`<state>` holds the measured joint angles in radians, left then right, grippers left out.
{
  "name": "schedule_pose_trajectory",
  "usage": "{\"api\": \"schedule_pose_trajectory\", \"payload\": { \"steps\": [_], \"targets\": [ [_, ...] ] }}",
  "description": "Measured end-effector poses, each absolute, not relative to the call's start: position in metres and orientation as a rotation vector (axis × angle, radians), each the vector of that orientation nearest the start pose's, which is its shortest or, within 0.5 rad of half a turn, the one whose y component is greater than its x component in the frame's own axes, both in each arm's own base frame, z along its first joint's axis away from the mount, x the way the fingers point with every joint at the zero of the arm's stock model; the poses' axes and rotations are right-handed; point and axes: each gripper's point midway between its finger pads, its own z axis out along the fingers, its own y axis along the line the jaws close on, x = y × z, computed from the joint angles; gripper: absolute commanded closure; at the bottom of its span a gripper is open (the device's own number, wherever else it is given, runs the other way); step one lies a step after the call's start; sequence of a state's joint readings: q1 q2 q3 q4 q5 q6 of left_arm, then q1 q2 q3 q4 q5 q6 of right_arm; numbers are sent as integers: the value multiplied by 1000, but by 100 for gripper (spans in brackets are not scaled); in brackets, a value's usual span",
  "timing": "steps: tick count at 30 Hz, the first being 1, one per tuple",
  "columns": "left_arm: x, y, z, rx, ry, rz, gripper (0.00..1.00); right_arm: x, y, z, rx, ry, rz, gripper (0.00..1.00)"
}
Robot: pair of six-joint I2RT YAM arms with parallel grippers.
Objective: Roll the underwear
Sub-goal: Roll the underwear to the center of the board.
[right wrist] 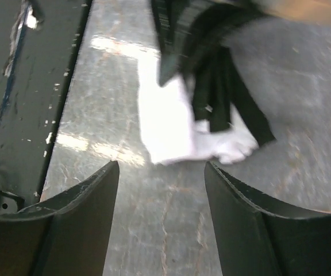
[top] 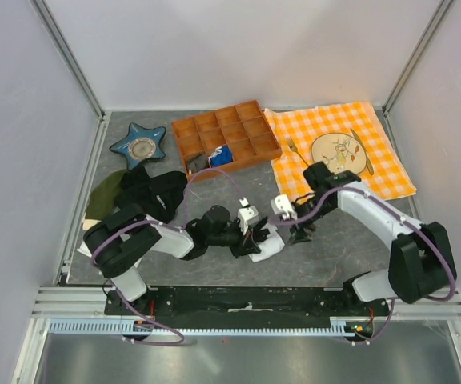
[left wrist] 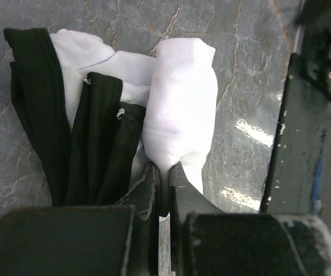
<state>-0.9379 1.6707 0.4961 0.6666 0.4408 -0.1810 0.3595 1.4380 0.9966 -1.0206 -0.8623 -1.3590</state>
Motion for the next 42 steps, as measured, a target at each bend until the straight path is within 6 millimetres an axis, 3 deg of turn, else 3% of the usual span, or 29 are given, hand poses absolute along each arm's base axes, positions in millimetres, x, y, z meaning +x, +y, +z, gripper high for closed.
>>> {"api": "schedule_pose_trajectory", "payload": {
  "steps": [3,7,14,17,21,24,28,31,36,42],
  "targets": [
    [164,-351,24,1008,2035,-1217,98,166,198,91,-2038,1452,898,27],
    [171,-356,23,932,2123,-1330,98,146,207,68,-2172,1321,795,27],
    [174,-354,23,844,2207,-1393,95,169,213,46,-2233,1274,592,31],
    [175,-353,23,812,2231,-1402,79,175,212,31,-2266,1279,537,42],
    [177,-346,25,751,2236,-1366,57,187,218,25,-2271,1274,499,70],
    [176,-331,34,707,2205,-1298,51,193,224,27,-2263,1307,517,77],
    [169,-307,59,722,2048,-1181,46,192,227,29,-2274,1402,623,79],
    [151,-301,76,829,1873,-1126,40,191,228,29,-2271,1497,764,80],
    [120,-303,86,1026,1652,-1040,33,186,232,29,-2208,1707,1081,79],
    [112,-319,83,1209,1539,-895,33,161,228,28,-2066,1960,1423,78]
  ]
}}
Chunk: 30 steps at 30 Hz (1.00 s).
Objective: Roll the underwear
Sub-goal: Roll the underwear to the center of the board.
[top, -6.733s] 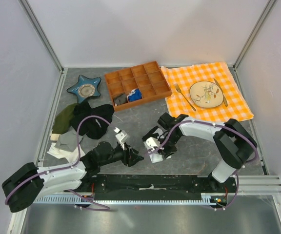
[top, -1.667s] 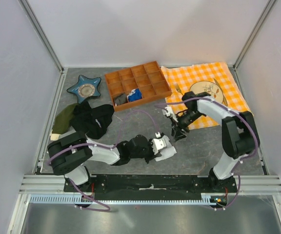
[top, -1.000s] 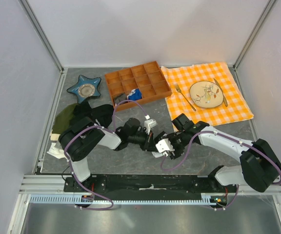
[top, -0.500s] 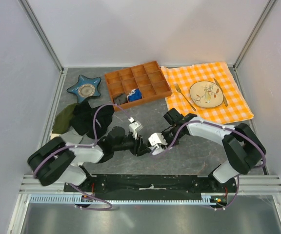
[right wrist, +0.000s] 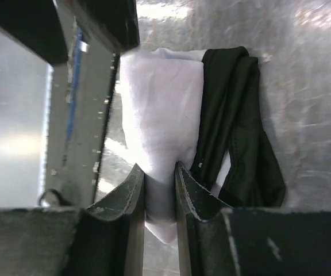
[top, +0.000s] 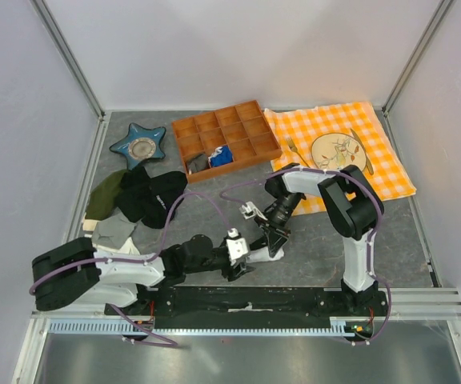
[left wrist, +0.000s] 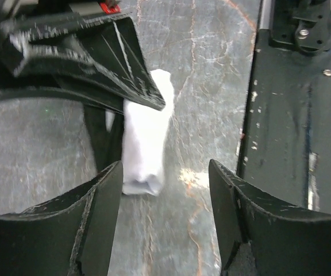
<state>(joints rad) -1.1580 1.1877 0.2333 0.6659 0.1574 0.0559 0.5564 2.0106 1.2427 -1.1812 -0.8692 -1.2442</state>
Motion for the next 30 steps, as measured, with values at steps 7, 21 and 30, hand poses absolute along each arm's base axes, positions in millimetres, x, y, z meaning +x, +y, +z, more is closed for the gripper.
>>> {"api": "schedule_pose_trajectory", "payload": {
  "steps": [7,21,30],
  "targets": [
    [131,-347,70,1339,1520,-729,35,141,218,29,-1993,2149,1576,77],
    [141,-375,41,1444,1596,-715,98,152,203,36,-1952,2197,1495,47],
    [165,-396,39,1369,1679,-807,98,198,198,70,-1851,2081,1193,23]
  ]
}}
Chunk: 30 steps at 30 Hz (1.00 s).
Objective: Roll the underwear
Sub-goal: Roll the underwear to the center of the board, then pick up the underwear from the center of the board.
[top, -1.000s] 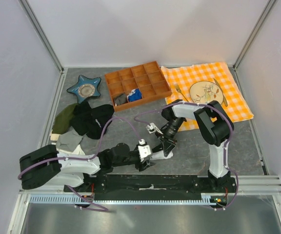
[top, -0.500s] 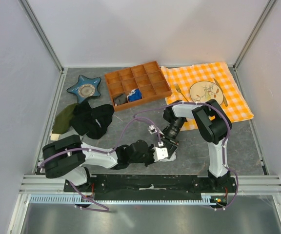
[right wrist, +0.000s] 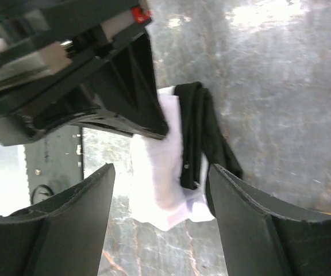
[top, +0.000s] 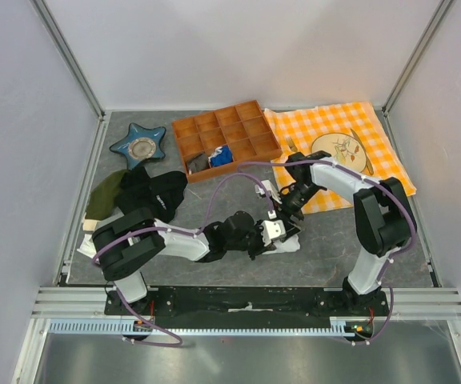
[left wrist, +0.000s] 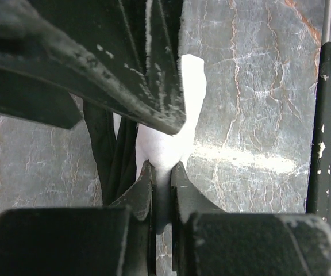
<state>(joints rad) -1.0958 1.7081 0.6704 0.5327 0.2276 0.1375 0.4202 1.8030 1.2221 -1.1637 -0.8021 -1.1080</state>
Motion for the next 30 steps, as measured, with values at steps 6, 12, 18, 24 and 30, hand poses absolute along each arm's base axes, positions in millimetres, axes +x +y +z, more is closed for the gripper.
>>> {"api": "schedule_pose_trajectory", "payload": {
  "steps": [6,12,18,24,30],
  "targets": [
    [167,-398,38,1356,1708,-866,98,211,192,58,-1823,2132,1063,14],
    [168,-399,38,1331,1739,-901,98,213,185,38,-1817,2210,1016,12],
    [167,-399,38,1322,1757,-925,98,207,184,30,-1804,2263,1043,27],
    [167,-399,38,1304,1789,-941,98,189,184,26,-1776,2331,1137,69],
    [169,-395,40,1257,1832,-941,64,186,186,29,-1767,2328,1174,84]
  ]
}}
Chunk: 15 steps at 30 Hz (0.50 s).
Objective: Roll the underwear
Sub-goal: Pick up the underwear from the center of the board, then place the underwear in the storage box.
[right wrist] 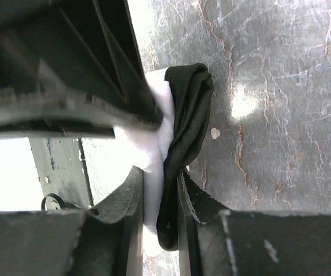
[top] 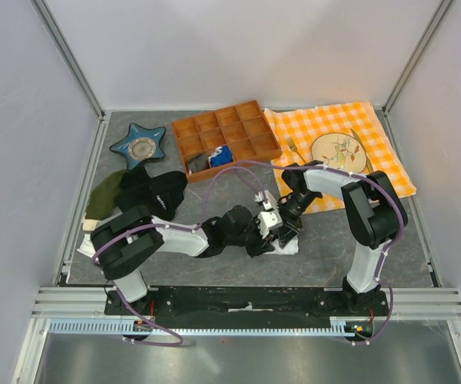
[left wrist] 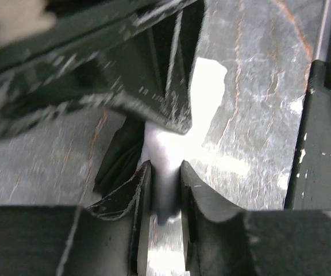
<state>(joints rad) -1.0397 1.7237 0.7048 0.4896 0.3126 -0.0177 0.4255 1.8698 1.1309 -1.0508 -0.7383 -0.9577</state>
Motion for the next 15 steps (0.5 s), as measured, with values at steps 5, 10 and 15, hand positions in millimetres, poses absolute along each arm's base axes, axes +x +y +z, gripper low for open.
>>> {"api": "schedule_pose_trajectory", "payload": {
  "steps": [5,10,15],
  "targets": [
    [171,-363,50,1173,1906,-868,57,185,189,31,-1773,2316,1187,85],
    [186,-331,92,1047,1889,-807,55,193,188,36,-1798,2311,1149,85],
    [213,-288,153,824,1842,-773,43,234,198,61,-1805,2226,1030,85]
  ]
}}
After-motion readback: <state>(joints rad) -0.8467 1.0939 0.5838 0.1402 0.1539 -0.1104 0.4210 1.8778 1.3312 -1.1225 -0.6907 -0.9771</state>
